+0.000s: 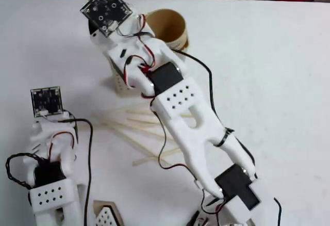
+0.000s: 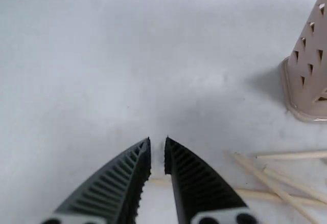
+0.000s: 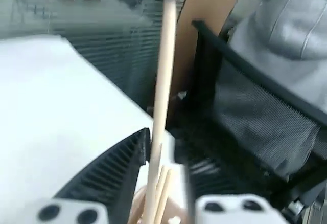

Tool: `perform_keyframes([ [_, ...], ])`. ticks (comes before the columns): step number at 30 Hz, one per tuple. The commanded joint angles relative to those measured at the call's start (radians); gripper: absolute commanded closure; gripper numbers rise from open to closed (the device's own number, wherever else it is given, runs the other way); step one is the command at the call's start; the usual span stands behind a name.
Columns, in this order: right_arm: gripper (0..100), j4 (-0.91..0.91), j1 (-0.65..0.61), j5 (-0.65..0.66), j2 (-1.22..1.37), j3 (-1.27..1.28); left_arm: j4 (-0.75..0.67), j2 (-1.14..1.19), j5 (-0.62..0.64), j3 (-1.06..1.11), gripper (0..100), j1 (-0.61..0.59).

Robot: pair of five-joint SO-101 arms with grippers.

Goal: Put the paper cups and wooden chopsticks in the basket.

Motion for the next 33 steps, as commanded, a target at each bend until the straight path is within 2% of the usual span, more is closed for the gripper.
perform_keyframes([
  [1, 81.4, 0.062, 0.015, -0.041, -0.050, -0.044, -0.026, -0.018, -0.006, -0.008, 93, -0.008],
  [3, 86.1, 0.117, 0.015, -0.046, -0.113, -0.044, -0.026, -0.018, -0.006, -0.008, 93, -0.008],
  [6, 98.1, 0.208, 0.024, -0.046, -0.216, -0.044, -0.026, -0.018, -0.006, -0.008, 93, -0.008],
  [15, 98.0, 0.608, 0.162, -0.009, -0.403, -0.038, -0.026, -0.018, -0.006, -0.006, 93, -0.004],
  [24, 98.0, 0.914, 0.381, -0.005, -0.493, -0.037, 0.009, -0.018, -0.011, -0.100, 93, 0.021],
  [33, 98.0, 1.075, 0.536, -0.005, -0.504, 0.005, 0.276, -0.012, -0.250, -0.351, 93, 0.249],
])
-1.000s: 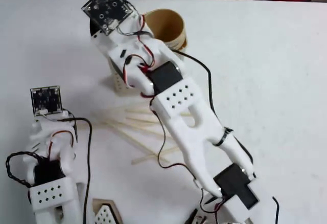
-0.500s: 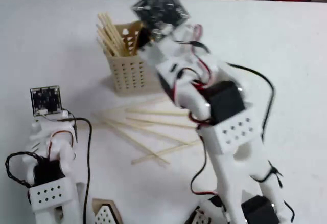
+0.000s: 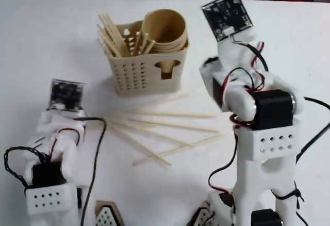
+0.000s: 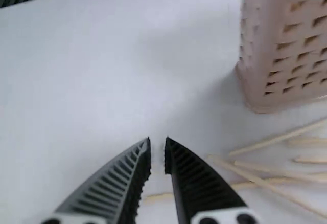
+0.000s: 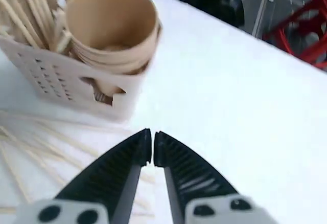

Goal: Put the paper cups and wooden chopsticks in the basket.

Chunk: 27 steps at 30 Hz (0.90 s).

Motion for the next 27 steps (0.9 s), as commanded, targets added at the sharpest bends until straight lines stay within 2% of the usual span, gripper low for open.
perform_keyframes([
  [1, 98.0, 0.033, 0.053, 0.009, -0.044, 0.031, 0.127, -0.010, -0.117, -0.172, 93, 0.117],
  [7, 97.9, -0.082, 0.117, 0.003, -0.191, 0.358, 0.301, 0.084, -0.258, -0.353, 93, 0.211],
  [11, 97.9, -0.205, 0.119, 0.002, -0.348, 0.632, 0.408, 0.288, -0.376, -0.494, 83, 0.236],
  [13, 97.9, -0.266, 0.119, 0.002, -0.424, 0.761, 0.468, 0.380, -0.459, -0.559, 79, 0.254],
  [16, 97.7, -0.361, 0.120, 0.002, -0.509, 0.930, 0.528, 0.498, -0.635, -0.623, 78, 0.297],
  [19, 97.5, -0.446, 0.157, 0.002, -0.564, 1.054, 0.534, 0.578, -0.767, -0.646, 78, 0.332],
  [22, 97.4, -0.509, 0.214, 0.000, -0.579, 1.126, 0.531, 0.650, -0.848, -0.644, 78, 0.375],
  [27, 97.4, -0.604, 0.325, -0.055, -0.578, 1.183, 0.479, 0.803, -0.884, -0.643, 78, 0.466],
])
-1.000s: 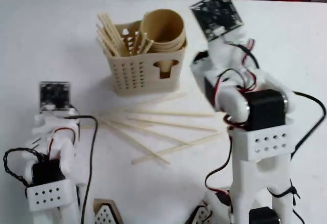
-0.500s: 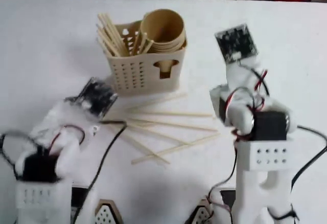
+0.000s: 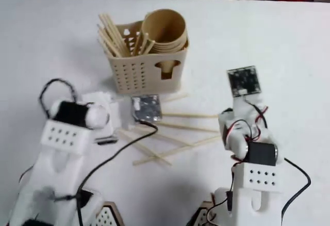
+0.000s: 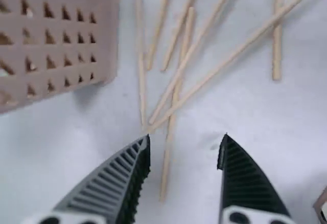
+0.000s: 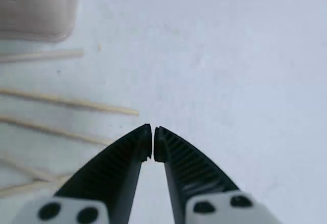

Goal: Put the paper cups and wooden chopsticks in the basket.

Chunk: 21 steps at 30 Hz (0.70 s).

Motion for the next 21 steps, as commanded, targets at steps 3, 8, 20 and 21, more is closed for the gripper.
perform_keyframes([
  [3, 97.4, -0.104, 0.111, -0.034, -0.022, 0.028, -0.120, 0.219, -0.031, -0.040, 78, 0.096],
  [8, 97.4, -0.163, 0.171, -0.087, -0.022, 0.052, -0.206, 0.397, -0.031, -0.046, 78, 0.151],
  [20, 97.4, -0.166, 0.174, -0.089, -0.022, 0.057, -0.408, 0.671, 0.020, -0.048, 78, 0.228],
  [21, 97.4, -0.166, 0.174, -0.089, -0.022, 0.057, -0.425, 0.691, 0.031, -0.048, 78, 0.229],
])
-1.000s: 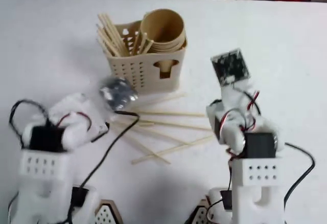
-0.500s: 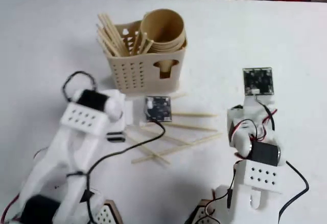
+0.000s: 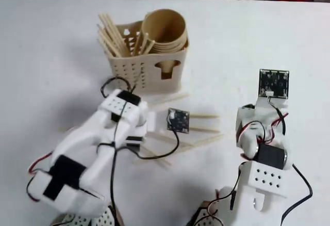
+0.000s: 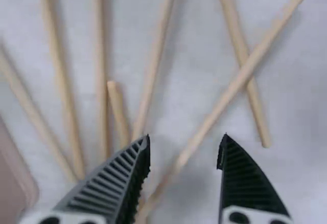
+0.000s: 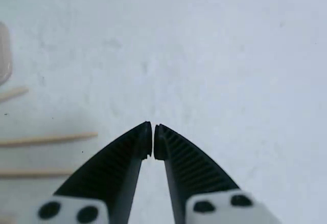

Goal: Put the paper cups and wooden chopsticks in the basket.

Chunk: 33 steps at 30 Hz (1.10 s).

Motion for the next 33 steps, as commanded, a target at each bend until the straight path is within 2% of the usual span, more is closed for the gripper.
perform_keyframes([
  [1, 97.4, -0.019, 0.010, -0.009, -0.022, -0.005, -0.084, 0.062, 0.055, -0.048, 79, 0.018],
  [5, 97.4, -0.021, 0.008, -0.009, -0.022, -0.005, -0.129, 0.077, 0.094, -0.043, 87, 0.024],
  [12, 97.4, -0.021, 0.012, -0.009, -0.022, -0.005, -0.120, 0.074, 0.098, -0.038, 98, 0.056],
  [15, 97.4, -0.021, 0.012, -0.009, -0.022, -0.005, -0.112, 0.073, 0.100, -0.038, 98, 0.054],
  [21, 97.4, -0.021, 0.012, -0.009, -0.022, -0.005, -0.009, 0.018, 0.133, -0.060, 98, 0.053],
  [33, 97.4, -0.021, 0.012, -0.011, -0.022, -0.005, 0.219, -0.443, 0.311, -0.204, 98, 0.022],
])
